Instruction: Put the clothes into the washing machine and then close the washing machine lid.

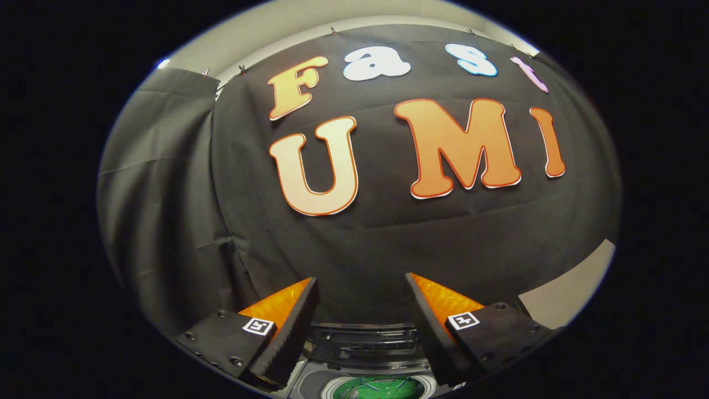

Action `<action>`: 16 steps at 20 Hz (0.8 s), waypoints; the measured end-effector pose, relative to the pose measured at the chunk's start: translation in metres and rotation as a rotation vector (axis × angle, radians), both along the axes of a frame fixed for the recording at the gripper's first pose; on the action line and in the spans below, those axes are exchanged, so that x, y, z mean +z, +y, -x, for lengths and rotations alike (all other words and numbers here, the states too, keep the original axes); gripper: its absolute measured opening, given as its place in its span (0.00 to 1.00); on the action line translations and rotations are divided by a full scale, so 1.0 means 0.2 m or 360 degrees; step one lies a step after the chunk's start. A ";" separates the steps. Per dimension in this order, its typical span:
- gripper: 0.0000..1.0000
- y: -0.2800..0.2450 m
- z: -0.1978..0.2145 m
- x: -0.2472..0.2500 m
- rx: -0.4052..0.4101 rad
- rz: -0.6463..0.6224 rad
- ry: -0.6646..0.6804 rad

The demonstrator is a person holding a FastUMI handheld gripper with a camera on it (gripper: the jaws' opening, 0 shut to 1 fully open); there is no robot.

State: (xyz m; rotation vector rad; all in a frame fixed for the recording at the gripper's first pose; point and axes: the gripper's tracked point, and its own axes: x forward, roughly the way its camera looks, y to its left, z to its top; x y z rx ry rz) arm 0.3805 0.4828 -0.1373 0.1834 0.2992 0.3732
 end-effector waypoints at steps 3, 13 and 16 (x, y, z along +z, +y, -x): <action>0.98 -0.01 -0.14 -0.16 -0.0045 0.0023 0.0101; 0.99 -0.01 -0.41 -0.56 -0.0125 0.0174 0.0336; 0.99 0.00 -0.42 -0.62 -0.0129 0.0225 0.0353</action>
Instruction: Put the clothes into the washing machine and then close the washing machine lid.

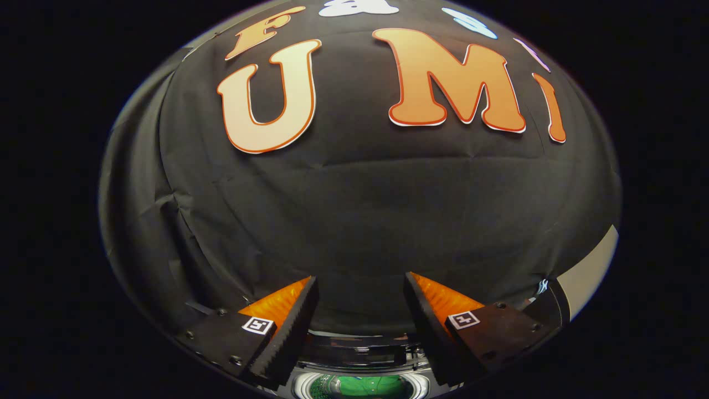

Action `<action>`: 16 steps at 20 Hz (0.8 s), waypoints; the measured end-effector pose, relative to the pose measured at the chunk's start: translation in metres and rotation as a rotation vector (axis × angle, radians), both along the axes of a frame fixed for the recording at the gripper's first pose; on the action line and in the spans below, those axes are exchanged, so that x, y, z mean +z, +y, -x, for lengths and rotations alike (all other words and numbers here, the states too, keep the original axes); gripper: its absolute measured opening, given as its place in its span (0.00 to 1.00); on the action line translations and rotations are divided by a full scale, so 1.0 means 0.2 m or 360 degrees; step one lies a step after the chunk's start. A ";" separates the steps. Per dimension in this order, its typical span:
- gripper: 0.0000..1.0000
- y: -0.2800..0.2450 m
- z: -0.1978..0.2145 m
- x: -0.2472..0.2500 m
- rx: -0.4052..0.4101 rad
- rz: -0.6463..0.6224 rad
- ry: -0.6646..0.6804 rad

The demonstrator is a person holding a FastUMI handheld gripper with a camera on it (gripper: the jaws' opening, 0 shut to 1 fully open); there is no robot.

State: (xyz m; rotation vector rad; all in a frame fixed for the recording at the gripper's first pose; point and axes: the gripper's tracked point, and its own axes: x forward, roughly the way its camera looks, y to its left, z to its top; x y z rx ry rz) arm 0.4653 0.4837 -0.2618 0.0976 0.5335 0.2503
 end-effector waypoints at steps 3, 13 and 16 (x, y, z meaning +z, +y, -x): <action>0.99 -0.02 0.00 -0.03 0.0007 0.0098 -0.0067; 0.98 -0.04 0.10 0.01 0.0026 0.0045 -0.0200; 0.98 -0.06 0.21 0.04 0.0018 0.0038 -0.0244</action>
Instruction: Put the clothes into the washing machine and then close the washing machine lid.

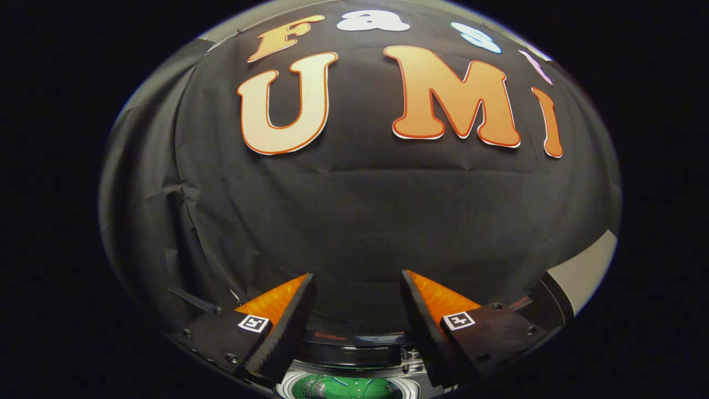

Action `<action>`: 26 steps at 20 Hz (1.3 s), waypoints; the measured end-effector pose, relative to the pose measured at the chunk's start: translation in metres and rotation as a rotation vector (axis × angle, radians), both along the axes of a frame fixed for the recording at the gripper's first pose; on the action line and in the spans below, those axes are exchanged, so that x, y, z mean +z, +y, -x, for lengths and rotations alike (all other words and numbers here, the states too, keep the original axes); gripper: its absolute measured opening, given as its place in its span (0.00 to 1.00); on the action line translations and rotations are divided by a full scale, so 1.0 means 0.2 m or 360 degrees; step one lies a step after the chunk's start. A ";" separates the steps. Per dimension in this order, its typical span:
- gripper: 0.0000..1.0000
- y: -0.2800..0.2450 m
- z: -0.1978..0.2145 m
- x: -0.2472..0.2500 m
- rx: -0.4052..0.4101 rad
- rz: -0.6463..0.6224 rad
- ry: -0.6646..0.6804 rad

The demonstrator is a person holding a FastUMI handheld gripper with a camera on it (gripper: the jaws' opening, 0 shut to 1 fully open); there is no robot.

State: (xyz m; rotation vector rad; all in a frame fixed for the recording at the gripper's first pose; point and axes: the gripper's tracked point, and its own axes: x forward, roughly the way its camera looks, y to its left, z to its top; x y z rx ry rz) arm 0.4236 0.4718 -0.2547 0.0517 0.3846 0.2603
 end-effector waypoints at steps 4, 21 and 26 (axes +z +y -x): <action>0.98 -0.03 0.13 0.01 0.0005 -0.0007 -0.0048; 0.97 -0.13 0.81 -0.37 0.0067 0.0050 0.0043; 0.98 -0.18 1.01 -0.79 0.0037 -0.0005 0.0374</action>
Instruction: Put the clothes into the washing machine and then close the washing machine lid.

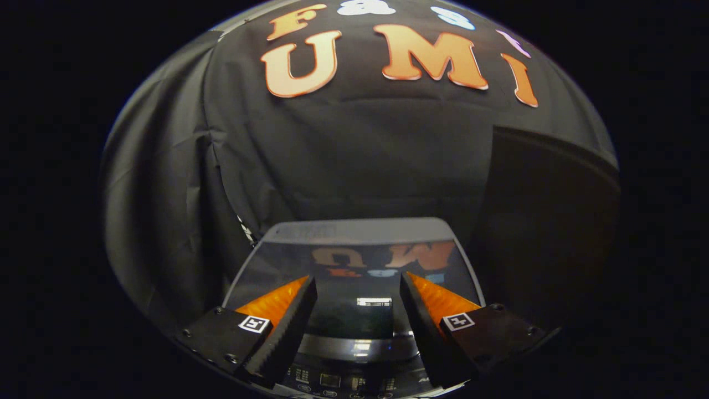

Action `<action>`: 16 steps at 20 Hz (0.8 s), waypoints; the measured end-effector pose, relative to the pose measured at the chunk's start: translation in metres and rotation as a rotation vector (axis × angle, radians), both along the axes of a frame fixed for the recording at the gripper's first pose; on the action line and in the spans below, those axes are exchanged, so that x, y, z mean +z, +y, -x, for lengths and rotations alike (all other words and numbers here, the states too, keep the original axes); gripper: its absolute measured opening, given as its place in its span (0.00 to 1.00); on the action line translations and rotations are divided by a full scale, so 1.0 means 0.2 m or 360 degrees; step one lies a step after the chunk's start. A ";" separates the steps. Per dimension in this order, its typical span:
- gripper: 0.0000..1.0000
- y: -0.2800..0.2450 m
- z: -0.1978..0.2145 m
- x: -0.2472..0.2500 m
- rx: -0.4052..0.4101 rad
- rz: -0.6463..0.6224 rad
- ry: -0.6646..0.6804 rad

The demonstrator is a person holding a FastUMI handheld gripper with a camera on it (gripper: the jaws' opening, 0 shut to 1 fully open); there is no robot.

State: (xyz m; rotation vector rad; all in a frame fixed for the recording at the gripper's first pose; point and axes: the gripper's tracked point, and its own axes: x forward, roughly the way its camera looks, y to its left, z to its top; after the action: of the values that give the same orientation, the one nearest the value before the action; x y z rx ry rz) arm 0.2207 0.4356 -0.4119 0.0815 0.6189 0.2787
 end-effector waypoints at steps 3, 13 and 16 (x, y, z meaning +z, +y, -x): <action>0.95 0.01 0.03 0.03 0.0009 0.0010 -0.0012; 0.95 -0.05 0.04 0.92 0.0030 -0.0079 -0.0422; 0.95 -0.16 0.10 1.25 0.0033 -0.0111 -0.0547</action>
State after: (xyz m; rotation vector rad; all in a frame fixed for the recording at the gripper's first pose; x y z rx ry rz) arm 0.2012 0.4030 -0.1625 0.0920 0.2690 0.3258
